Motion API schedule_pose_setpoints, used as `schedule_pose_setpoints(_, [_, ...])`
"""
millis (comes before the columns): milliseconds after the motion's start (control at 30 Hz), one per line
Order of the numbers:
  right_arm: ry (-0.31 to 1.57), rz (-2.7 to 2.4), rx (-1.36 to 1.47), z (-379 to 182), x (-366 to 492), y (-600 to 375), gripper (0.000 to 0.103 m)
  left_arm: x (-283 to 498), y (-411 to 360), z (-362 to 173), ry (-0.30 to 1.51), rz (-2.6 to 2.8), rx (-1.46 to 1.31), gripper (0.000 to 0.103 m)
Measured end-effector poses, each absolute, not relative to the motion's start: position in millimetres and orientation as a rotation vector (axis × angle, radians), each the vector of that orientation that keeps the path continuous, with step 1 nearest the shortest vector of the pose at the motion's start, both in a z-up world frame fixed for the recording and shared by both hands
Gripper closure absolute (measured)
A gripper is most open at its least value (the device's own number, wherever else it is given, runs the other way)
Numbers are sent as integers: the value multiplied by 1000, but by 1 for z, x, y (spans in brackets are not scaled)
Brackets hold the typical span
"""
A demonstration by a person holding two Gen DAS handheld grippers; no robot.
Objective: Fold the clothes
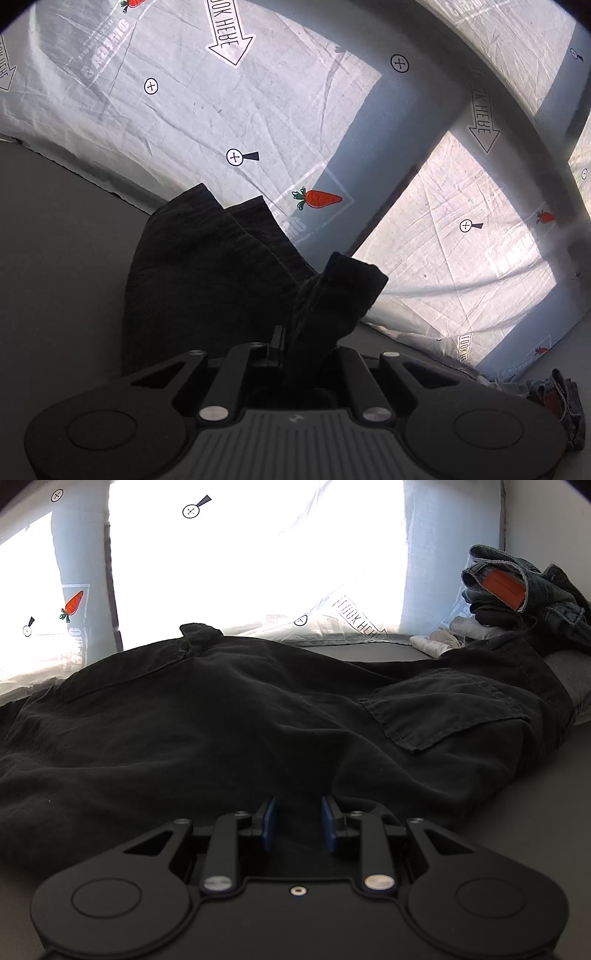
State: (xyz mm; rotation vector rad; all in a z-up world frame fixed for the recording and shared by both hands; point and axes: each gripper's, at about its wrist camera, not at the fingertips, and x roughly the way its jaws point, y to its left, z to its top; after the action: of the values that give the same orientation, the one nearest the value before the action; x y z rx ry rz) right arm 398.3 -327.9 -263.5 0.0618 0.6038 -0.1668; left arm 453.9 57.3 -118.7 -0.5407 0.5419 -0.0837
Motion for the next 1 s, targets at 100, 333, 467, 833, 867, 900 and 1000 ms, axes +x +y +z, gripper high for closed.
schedule_pose_setpoints(100, [603, -164, 67, -263, 398, -329, 75, 452, 17, -148, 688, -185, -467, 95])
schedule_pose_setpoints(333, [601, -157, 81, -263, 398, -331, 74, 459, 9, -200, 846, -210, -454, 89])
schedule_pose_setpoints(467, [600, -152, 84, -263, 398, -331, 72, 468, 13, -199, 884, -245, -447, 85])
schedule_pose_setpoints(833, [739, -85, 213, -229, 425, -331, 59, 441, 41, -133, 733, -364, -478, 46])
schedule_pose_setpoints(867, [708, -64, 233, -220, 425, -327, 59, 437, 49, -128, 707, -352, -501, 41])
schedule_pose_setpoints(900, [676, -43, 252, -212, 425, -322, 59, 434, 57, -124, 684, -334, -525, 39])
schedule_pose_setpoints(1000, [642, 78, 329, -198, 436, -305, 67, 430, 79, -124, 659, -207, -540, 37])
